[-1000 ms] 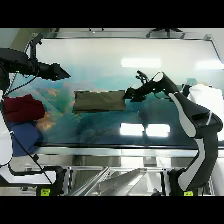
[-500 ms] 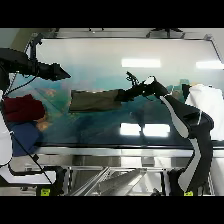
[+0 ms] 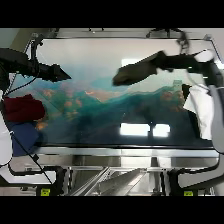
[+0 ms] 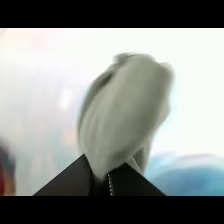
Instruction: Fold the shirts.
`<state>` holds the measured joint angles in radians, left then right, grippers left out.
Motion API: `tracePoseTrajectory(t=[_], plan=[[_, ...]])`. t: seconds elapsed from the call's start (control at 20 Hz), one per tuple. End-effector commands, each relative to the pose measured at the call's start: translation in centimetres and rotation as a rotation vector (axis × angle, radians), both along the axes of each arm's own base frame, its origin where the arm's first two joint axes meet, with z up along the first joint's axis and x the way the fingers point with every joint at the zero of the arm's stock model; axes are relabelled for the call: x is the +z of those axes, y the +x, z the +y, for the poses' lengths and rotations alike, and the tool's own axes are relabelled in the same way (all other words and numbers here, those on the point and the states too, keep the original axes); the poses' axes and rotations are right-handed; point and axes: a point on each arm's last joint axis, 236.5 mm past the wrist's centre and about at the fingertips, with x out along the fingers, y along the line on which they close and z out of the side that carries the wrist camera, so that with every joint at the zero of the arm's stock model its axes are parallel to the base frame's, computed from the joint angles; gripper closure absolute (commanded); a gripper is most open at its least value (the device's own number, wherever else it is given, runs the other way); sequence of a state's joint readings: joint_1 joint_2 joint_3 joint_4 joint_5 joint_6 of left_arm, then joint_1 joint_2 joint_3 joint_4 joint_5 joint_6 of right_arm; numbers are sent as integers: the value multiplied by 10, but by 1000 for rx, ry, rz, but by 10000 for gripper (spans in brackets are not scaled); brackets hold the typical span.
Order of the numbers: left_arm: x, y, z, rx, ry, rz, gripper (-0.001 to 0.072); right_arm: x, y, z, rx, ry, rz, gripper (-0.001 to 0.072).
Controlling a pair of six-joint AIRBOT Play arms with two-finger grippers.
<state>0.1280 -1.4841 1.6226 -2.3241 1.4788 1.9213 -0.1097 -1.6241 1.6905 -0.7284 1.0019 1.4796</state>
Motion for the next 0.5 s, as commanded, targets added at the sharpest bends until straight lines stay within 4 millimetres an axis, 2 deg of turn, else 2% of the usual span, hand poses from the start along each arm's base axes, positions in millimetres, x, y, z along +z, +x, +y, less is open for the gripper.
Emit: tracePoseTrajectory(t=[0.0,0.1,0.2,0.35,0.45], plan=[[-1,-2,0,-6,1,6,689,45,-40,-153,-414,-39,90,680],[-1,-2,0,-7,1,7,689,46,-89,-220,-571,-101,191,681],[-1,-2,0,-7,2,7,689,29,-143,-263,-664,-177,345,680],[-1,-3,0,-9,2,9,689,-26,-231,-291,-737,-311,647,680],[-1,-4,-1,-13,2,13,689,-67,-276,-288,-754,-342,787,680]])
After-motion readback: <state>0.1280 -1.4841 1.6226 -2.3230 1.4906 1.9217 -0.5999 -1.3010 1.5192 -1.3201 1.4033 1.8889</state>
